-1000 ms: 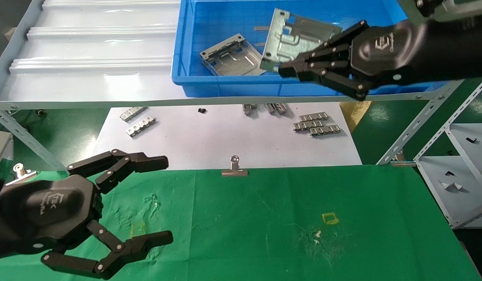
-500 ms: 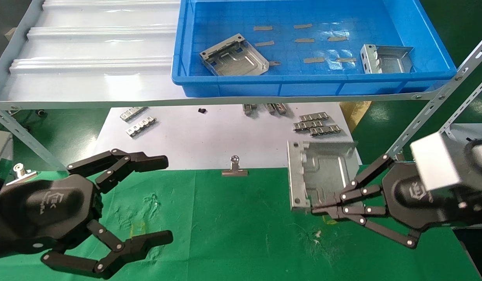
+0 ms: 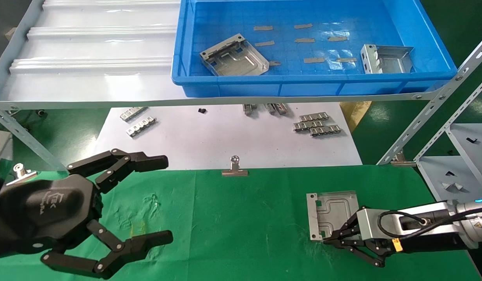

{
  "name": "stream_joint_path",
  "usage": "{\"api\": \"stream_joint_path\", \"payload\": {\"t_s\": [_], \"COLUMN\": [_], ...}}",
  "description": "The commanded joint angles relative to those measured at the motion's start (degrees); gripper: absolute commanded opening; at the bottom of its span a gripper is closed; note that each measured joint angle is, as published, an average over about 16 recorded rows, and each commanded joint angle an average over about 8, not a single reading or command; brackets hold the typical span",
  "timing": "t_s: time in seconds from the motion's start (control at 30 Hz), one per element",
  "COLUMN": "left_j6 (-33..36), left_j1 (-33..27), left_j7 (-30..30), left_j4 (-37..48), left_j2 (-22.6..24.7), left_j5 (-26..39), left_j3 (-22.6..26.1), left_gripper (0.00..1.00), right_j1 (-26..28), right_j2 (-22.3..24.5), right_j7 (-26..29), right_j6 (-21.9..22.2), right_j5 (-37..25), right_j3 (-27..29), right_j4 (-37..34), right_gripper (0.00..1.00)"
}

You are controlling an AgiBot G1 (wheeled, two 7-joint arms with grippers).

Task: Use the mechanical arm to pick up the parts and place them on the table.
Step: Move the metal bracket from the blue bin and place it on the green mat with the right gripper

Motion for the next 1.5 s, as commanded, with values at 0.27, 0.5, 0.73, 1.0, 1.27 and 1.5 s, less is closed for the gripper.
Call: {"api": "stream_joint_path", "payload": {"t_s": [0.27,0.5,0.73,1.0,1.27,1.5], "left_j6": [0.0,0.0,0.0,0.0,0.0,0.0], "left_j1": [0.0,0.0,0.0,0.0,0.0,0.0], "left_j7": [0.0,0.0,0.0,0.0,0.0,0.0], "left_j4": [0.0,0.0,0.0,0.0,0.0,0.0], "left_j2": [0.0,0.0,0.0,0.0,0.0,0.0], "left_j5": [0.0,0.0,0.0,0.0,0.0,0.0], "left_j3": [0.0,0.0,0.0,0.0,0.0,0.0], "left_gripper": [1.0,1.0,1.0,1.0,1.0,1.0], "right_j1": [0.4,1.5,2.9,3.8,5.4,7.3], "right_j2": [-7.4,-10.7,-12.4,-13.8,-14.3,-12.9], "right_j7": [-10.9,-15.4,-18.4,-21.8,-22.4,-19.2], "right_j6": [1.1,-1.2,-1.9,1.0,-1.7,-8.9], "right_j5": [-1.0,-2.4,-4.1,-5.4,-4.5,-0.6], "right_j3": [0.0,-0.9,-2.0,-2.6,-2.0,0.5], "right_j4": [-15.6,-23.5,-29.0,-32.6,-34.3,-35.8], "right_gripper": [0.0,0.0,0.47,1.0,1.0,1.0]}}
